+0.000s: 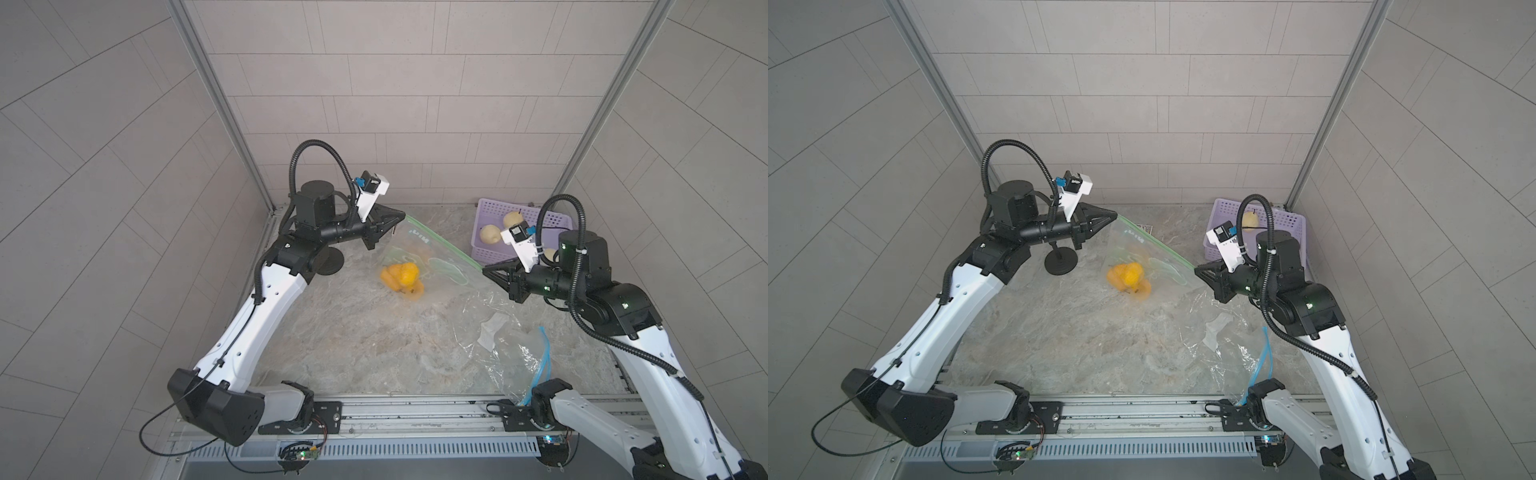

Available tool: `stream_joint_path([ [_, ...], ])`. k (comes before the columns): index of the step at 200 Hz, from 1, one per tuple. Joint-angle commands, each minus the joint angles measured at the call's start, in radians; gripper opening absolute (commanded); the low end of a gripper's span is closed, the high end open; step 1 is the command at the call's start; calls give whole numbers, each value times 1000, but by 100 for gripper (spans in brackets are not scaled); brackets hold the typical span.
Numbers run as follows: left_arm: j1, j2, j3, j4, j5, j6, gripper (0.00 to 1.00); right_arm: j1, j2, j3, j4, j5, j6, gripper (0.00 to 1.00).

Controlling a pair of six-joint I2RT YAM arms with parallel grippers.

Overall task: Open the zip-top bag and take out the pear
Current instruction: Open the zipper of the food storage bag at the center of the board.

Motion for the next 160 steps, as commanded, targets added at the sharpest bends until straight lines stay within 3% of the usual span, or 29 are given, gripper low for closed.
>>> stream_joint_path([
  [1, 39, 5, 49, 116, -18, -34, 0, -22, -32, -37, -51, 62, 19, 10],
  [36, 38, 36, 47, 160, 47, -85, 0, -22, -14, -55, 23, 24, 40, 6],
  [95, -5, 84, 27, 214, 69, -121, 0, 5, 174, 102, 197, -121, 67, 0],
  [133, -23, 151, 100, 215, 70, -130, 0, 30, 276, 228, 213, -115, 31, 0],
  [160, -31, 188, 119, 249, 77, -157, 0, 33, 299, 222, 261, -104, 36, 0],
])
